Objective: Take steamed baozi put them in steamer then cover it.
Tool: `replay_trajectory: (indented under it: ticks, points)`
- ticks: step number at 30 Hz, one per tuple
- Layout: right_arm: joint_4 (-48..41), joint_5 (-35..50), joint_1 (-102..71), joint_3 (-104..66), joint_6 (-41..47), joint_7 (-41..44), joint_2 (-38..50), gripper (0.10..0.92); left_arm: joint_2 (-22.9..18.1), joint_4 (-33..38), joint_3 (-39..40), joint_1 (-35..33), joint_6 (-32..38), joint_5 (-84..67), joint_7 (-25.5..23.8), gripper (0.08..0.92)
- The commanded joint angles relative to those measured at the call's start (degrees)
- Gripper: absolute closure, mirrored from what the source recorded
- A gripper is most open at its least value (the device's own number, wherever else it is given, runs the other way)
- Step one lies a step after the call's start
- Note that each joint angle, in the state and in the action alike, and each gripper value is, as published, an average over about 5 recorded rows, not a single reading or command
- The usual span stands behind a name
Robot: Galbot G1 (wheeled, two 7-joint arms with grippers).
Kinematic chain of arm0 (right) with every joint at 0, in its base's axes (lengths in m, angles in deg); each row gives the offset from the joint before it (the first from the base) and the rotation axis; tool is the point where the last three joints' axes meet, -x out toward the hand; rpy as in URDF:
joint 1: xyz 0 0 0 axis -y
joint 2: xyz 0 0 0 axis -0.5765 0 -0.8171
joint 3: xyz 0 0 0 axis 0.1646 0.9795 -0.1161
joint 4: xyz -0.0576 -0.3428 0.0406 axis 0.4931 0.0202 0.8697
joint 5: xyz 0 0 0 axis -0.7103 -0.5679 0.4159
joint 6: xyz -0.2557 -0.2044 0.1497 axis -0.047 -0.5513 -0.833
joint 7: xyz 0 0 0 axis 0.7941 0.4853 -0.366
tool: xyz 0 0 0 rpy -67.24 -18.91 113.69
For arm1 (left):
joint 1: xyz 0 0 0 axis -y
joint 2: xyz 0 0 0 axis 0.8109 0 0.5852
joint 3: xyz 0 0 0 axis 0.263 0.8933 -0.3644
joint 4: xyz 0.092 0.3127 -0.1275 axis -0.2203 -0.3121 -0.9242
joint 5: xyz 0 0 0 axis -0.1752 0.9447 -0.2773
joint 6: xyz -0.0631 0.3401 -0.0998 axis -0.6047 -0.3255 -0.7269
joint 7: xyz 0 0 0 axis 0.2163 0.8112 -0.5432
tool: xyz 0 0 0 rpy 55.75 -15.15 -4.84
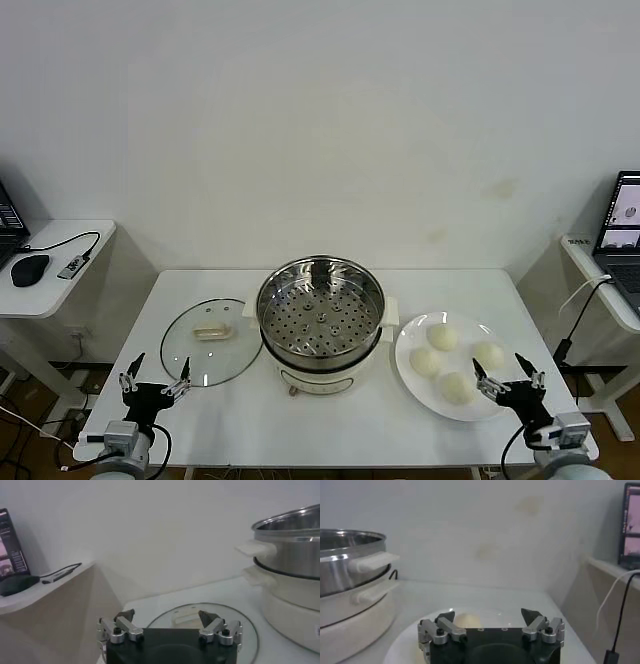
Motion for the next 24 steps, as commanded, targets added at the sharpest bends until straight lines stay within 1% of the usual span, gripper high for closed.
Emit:
replay_trajectory:
  ticks: [1, 3, 5, 8, 10, 13, 16, 18, 20, 24]
  points:
    - [0.71, -4.62, 6.78, -0.74, 5.71, 2.59, 10.34, 0.203, -0.67, 1.06, 0.32, -1.04, 0.02, 1.92, -0.02, 0.177]
    - [-0.29, -6.73, 8.80, -0.36, 7.40, 5.35, 13.84, 0.203, -0.97, 1.46, 0.33, -1.34, 0.05, 2.34, -0.03, 0.177]
    - [-2.08, -9.41, 11.77, 0.50, 9.25, 10.65, 18.53, 0.203, -1.36, 1.95, 0.26, -1.65, 0.12, 2.86, 0.01, 0.177]
    - [-5.52, -14.34, 17.23, 2.66, 11.03, 21.29, 25.40, 0.203, -1.70, 2.72, 0.10, -2.21, 0.26, 3.42, 0.12, 0.177]
    - [-8.38, -19.15, 22.21, 4.93, 10.83, 30.79, 29.18, 0.203, -1.79, 3.27, -0.02, -2.62, 0.36, 3.75, 0.12, 0.177]
    - [-13.25, -26.61, 30.92, 9.76, 8.00, 45.58, 33.28, 0.203, -1.93, 4.07, -0.30, -3.13, 0.47, 4.09, 0.06, 0.177]
    - [-17.96, -31.79, 39.89, 16.68, 3.06, 55.38, 35.91, 0.203, -2.04, 4.85, -0.67, -3.48, 0.48, 4.13, -0.01, 0.177]
    - [-20.96, -33.68, 46.71, 23.11, -0.12, 61.79, 37.32, 0.203, -2.03, 5.29, -0.87, -3.64, 0.50, 4.15, -0.02, 0.177]
    - [-23.93, -34.70, 54.63, 32.32, -2.48, 66.58, 38.37, 0.203, -1.96, 5.60, -0.96, -3.78, 0.55, 4.17, -0.02, 0.177]
    - [-29.27, -36.55, 70.12, 52.20, -5.41, 69.28, 37.78, 0.203, -1.99, 5.99, -1.02, -4.01, 0.60, 4.25, -0.02, 0.177]
